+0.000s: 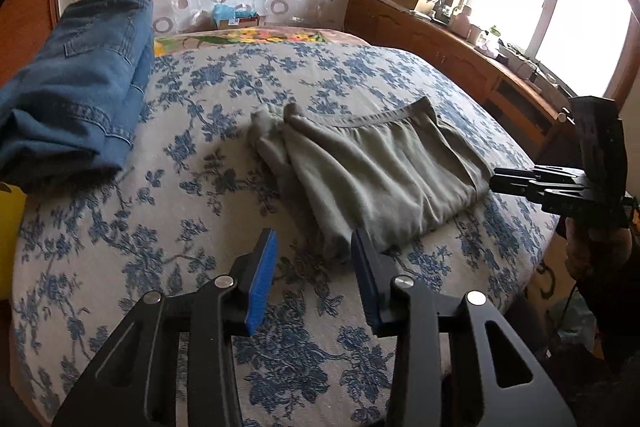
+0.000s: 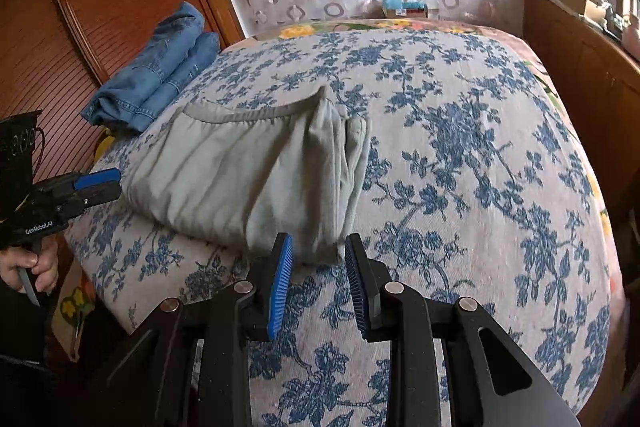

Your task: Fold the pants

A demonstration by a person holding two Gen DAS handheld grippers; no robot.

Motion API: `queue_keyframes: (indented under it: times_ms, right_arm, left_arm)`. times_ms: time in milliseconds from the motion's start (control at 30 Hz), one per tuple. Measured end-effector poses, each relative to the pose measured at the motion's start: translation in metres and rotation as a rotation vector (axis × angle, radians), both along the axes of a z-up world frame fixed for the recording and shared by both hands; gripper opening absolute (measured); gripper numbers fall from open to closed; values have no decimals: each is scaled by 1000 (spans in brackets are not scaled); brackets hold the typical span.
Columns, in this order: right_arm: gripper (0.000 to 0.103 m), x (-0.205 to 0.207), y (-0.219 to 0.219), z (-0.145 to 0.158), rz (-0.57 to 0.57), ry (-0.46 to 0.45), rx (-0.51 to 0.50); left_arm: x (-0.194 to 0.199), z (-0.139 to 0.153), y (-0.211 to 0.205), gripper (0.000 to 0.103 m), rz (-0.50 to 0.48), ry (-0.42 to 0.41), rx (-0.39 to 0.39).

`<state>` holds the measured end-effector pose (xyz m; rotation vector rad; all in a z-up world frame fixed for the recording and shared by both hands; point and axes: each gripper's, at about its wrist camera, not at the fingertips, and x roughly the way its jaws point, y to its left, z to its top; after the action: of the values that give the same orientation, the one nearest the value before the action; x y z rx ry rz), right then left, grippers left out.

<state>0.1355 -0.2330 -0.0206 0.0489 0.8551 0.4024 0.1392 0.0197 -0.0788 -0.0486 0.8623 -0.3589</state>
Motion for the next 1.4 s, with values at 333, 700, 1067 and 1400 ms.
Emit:
queue_keyframes:
  times_ms: [333,700,1067,1400]
  right_arm:
    - [27,5,-2,-8,-5,19,30]
    - [2,3,-14,-3,-53,-12,-20]
    - [19,2,-20,17,-46,-67,26]
    - [48,38,-4,12,-26,-70,18]
  left_arm:
    - [6,-12,-8,16,-18,28,-24]
    - [-2,11,1,3,26,-30,50]
    - [17,9,2,48,39,-16,46]
    - [61,8,-5,79,51,3,35]
